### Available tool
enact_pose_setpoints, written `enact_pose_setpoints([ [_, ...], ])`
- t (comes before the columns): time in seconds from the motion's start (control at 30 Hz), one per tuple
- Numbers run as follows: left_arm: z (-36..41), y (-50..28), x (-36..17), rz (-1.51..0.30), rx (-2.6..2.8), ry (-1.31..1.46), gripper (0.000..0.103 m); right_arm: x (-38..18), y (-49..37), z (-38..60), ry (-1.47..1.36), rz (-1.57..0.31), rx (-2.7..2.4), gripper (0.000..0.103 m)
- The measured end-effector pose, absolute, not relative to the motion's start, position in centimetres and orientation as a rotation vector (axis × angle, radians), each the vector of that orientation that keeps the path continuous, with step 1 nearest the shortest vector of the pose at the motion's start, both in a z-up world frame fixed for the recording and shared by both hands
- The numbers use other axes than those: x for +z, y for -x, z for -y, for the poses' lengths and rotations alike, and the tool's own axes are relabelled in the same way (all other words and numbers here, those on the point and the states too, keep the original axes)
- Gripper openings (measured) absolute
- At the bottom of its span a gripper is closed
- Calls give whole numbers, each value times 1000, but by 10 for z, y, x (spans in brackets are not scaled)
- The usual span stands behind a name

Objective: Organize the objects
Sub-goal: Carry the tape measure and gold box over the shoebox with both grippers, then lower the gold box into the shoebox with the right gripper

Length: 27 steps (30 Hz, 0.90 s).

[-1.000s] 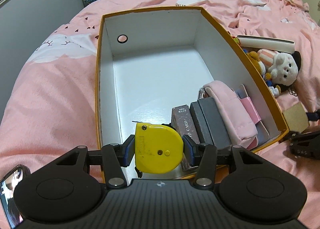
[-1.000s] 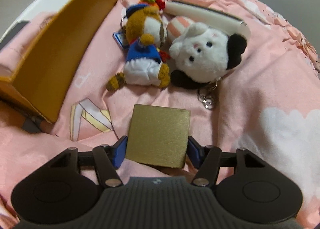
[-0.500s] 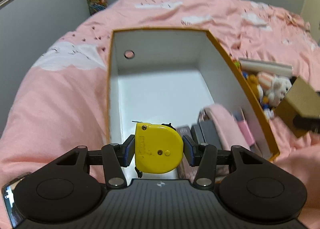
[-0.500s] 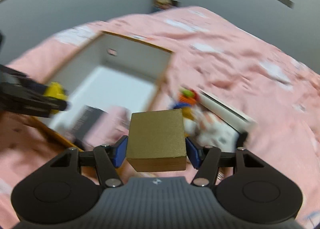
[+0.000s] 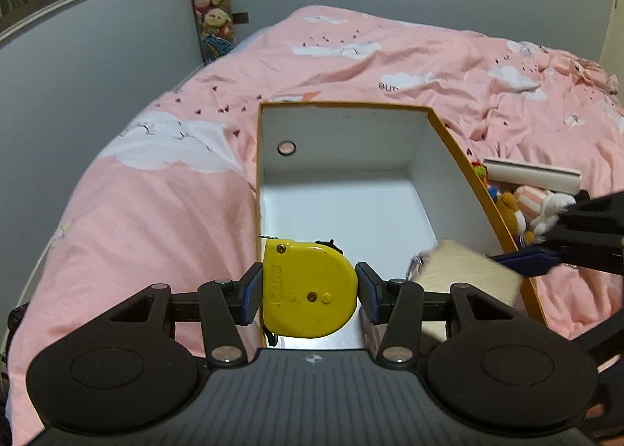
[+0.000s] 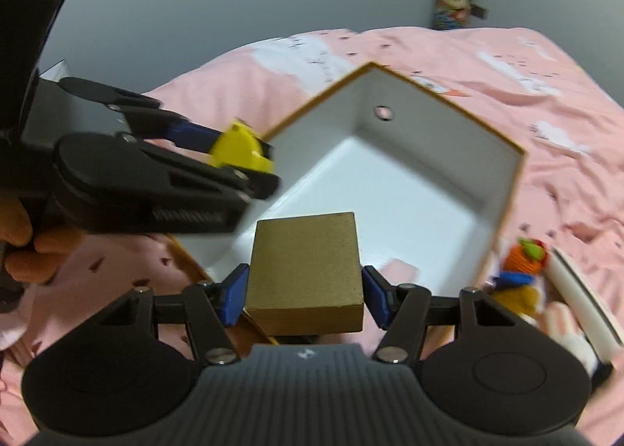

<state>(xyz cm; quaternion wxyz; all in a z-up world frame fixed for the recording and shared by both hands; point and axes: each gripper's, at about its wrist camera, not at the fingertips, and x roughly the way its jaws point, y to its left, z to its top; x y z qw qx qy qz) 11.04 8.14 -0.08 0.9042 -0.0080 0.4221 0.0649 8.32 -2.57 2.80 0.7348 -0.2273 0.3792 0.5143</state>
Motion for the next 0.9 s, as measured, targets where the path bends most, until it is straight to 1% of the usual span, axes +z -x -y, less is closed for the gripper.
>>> enact_pose_setpoints([
  [0.27, -77, -114, -12, -905, 104, -34, 57, 19, -82, 8, 552, -822, 1209, 62],
  [0.6, -96, -122, -15, -964, 42, 55, 56, -2, -91, -15, 573, -840, 1327, 61],
  [0.9, -116, -133, -14, -1021, -22, 150, 57, 0, -88, -24, 624, -812, 1400, 61],
])
